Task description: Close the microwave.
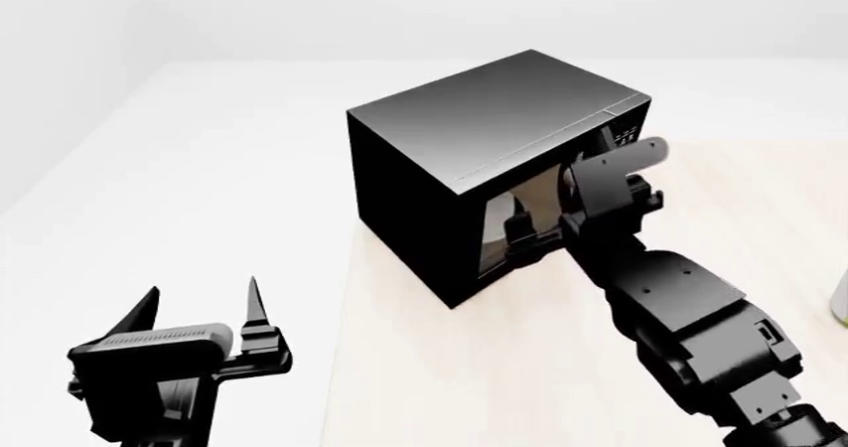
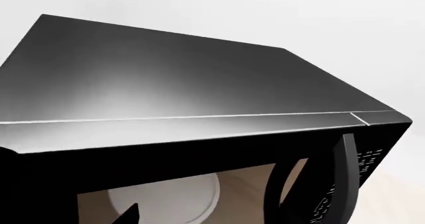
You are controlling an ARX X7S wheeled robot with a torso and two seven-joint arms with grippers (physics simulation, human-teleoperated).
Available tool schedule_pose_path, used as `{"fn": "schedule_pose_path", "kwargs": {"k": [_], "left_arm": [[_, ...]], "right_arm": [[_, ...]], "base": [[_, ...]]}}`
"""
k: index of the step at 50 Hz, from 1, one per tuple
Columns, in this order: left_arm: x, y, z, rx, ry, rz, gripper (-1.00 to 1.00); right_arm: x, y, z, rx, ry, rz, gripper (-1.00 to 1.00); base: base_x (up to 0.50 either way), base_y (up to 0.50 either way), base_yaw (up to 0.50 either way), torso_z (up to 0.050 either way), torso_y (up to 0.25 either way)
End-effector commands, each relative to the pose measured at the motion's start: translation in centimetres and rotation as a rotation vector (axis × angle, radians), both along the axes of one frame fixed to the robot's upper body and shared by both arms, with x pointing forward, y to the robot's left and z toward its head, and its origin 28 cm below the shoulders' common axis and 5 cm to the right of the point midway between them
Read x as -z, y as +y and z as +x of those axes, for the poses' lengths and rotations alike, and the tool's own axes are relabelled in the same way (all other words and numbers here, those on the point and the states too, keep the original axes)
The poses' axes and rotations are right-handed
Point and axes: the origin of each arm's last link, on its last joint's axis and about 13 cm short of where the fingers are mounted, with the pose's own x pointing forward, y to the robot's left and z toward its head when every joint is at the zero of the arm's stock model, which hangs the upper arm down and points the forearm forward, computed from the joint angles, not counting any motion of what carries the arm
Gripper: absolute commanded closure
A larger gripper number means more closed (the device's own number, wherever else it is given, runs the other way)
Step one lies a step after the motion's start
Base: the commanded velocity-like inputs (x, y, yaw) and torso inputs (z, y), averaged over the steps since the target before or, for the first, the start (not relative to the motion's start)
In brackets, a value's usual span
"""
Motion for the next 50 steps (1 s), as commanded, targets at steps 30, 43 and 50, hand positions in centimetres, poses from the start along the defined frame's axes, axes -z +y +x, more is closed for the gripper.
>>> {"fn": "schedule_pose_path", "kwargs": {"k": [30,43,50], "left_arm": [[-0.2,0.1,-0.1,-0.001,-0.005,-0.009,-1.00],[-0.2,0.1,-0.2,0.002,-0.008,-0.011,-1.00],[-0.3,0.1,-0.2,0.002,-0.009,-0.012,-1.00]], "right_arm": [[-1.8,3.2,-10.0,0.006,-0.289,0.098,-1.00],[-1.2,4.3,-12.9,-0.009,-0.327,0.132,-1.00],[-0.8,4.5,-13.6,0.010,-0.343,0.150,-1.00]], "base": [[0.00,0.00,0.00,0.000,0.000],[0.00,0.00,0.00,0.000,0.000],[0.00,0.00,0.00,0.000,0.000]]}}
